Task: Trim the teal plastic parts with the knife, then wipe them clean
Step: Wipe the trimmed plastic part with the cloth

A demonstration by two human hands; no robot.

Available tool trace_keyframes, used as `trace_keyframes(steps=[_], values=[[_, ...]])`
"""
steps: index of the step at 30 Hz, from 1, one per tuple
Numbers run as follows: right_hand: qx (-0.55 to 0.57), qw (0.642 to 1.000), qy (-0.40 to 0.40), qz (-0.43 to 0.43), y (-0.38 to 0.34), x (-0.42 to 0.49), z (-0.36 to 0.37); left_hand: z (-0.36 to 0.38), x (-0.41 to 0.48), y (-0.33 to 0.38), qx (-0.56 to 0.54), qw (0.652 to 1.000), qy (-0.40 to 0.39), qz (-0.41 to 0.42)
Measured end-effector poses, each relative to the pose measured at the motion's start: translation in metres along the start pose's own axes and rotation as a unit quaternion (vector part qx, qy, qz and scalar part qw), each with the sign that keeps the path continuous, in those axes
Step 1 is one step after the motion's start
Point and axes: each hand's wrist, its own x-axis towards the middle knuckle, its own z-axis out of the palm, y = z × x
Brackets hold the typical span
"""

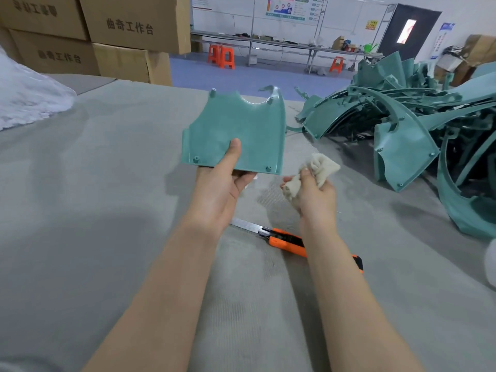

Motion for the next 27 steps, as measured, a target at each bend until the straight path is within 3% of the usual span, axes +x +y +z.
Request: trace_keyframes(steps=[3, 9, 13, 17, 23, 27], values=[[0.007, 1.0, -0.015, -0.018, -0.004, 0.001, -0.006, -0.002, 0.001, -0.004, 0.014, 1.0, 0.019, 0.0], [-0.022, 0.988, -0.156, 0.011, -0.009, -0.012, 0.005, -0.008, 0.005, -0.003, 0.014, 0.999, 0.033, 0.009], [-0.088, 0.97, -0.218, -0.066, -0.006, -0.019, 0.008, -0.009, 0.003, -0.006, 0.085, 0.996, 0.004, 0.016], [-0.136, 0.974, -0.152, -0.098, -0.005, -0.014, 0.008, -0.009, 0.001, -0.006, 0.144, 0.989, -0.031, 0.006], [-0.13, 0.987, -0.069, -0.07, 0.001, -0.003, 0.005, -0.017, 0.002, -0.004, 0.193, 0.976, -0.099, -0.012], [-0.06, 0.998, -0.001, -0.024, -0.003, 0.011, -0.01, -0.022, 0.004, -0.005, 0.258, 0.952, -0.154, -0.059]])
